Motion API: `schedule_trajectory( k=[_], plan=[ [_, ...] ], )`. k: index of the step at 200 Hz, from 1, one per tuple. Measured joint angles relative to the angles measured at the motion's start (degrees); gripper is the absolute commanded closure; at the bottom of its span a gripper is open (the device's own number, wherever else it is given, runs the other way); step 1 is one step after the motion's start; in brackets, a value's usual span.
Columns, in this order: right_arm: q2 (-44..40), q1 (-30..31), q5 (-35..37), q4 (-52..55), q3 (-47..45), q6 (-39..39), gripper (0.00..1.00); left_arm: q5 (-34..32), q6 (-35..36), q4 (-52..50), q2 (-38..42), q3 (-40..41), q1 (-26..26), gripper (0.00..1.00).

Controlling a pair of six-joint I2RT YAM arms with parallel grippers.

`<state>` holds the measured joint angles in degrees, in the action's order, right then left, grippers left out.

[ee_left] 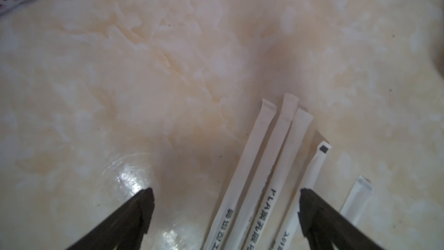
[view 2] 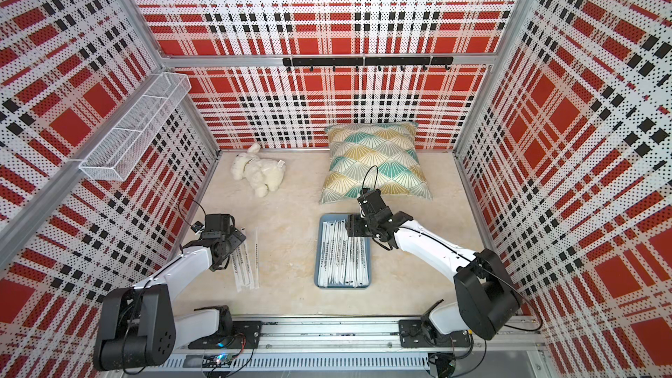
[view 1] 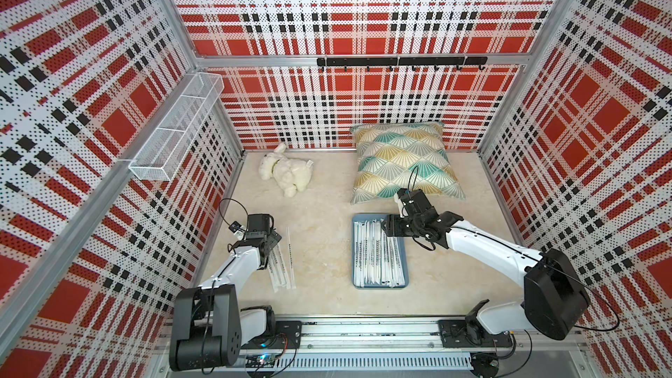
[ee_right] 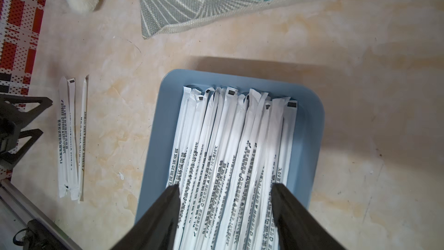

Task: Put the straws into the storage box
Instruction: Move the straw to the center of the board.

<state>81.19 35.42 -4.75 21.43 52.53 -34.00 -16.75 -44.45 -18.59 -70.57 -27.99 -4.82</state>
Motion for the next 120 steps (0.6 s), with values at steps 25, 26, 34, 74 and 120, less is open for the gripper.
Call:
schedule_trajectory(
  k=[25, 26, 34, 74, 120],
  plan=[
    [-0.3, 0.0, 0.1, -0.3, -0.5, 0.0, 0.31, 1.3, -0.7, 2.8, -0.2, 2.2, 1.7, 0.07],
    [-0.3, 0.0, 0.1, -0.3, -0.5, 0.0, 0.31, 1.3, -0.7, 2.9, -0.2, 2.2, 1.8, 0.07],
    [-0.3, 0.0, 0.1, -0.3, -0.5, 0.0, 0.31, 1.3, -1.0, 3.8, -0.4, 2.3, 3.1, 0.07],
    [-0.3, 0.0, 1.0, -0.1, -0.5, 0.1, 0.32, 1.7, -4.7, 9.0, -3.2, 1.5, 14.6, 0.08],
    [-0.1, 0.0, 2.3, 1.4, 2.0, 0.2, 0.32, 4.2, -13.2, 11.4, -6.6, -1.5, 31.7, 0.09]
  ],
)
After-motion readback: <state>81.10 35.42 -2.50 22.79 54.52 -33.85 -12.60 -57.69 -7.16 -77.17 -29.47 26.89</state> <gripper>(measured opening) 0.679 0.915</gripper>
